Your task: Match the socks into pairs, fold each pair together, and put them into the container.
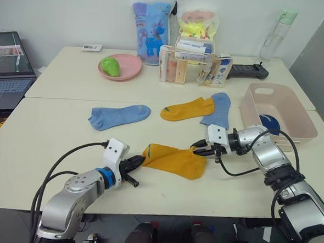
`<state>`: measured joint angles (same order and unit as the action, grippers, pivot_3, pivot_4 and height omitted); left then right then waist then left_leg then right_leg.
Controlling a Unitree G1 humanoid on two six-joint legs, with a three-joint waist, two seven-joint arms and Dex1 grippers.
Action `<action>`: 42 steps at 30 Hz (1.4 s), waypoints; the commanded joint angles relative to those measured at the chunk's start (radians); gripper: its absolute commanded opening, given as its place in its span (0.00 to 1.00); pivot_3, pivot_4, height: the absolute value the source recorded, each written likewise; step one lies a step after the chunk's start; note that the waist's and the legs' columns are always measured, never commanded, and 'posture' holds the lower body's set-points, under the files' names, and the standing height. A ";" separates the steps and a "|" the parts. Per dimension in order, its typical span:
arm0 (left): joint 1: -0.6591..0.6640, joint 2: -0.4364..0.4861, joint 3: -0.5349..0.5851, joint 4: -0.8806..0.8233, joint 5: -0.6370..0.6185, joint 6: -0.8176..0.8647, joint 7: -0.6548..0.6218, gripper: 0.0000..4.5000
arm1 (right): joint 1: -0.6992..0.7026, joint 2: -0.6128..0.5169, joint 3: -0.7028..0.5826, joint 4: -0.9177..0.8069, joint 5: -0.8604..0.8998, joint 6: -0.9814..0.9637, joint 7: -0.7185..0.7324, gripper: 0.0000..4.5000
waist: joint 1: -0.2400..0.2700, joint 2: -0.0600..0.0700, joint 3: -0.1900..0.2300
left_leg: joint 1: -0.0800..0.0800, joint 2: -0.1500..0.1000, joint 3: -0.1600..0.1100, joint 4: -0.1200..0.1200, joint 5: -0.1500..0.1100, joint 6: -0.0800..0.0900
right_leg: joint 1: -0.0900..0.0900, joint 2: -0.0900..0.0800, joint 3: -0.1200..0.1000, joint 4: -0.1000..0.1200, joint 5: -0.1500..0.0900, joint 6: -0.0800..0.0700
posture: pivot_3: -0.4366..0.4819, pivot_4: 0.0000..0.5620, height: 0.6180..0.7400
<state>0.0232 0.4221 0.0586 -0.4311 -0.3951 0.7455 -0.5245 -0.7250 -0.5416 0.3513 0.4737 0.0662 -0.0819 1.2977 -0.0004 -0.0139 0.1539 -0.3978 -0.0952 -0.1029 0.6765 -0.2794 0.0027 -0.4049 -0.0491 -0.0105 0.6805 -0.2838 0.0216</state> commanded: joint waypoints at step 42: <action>-0.202 0.169 -0.108 0.324 0.103 -0.271 -0.287 0.00 | 0.536 -0.107 -0.194 -0.850 0.183 0.806 -0.506 0.00 | 0.001 0.000 -0.001 | 0.000 0.000 -0.001 0.000 0.000 0.000 | 0.000 0.000 0.000 0.000 0.000 0.000 | 0.48 0.27 1.00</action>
<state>-0.1963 0.5864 -0.0746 -0.0736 -0.2724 0.4465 -0.8168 -0.1850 -0.6251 0.1766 -0.3465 0.2354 0.7162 0.7735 0.0007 -0.0135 0.1533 -0.3976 -0.0955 -0.1034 0.6760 -0.2796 0.0029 -0.4046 -0.0493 -0.0105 0.6806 -0.2839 0.0216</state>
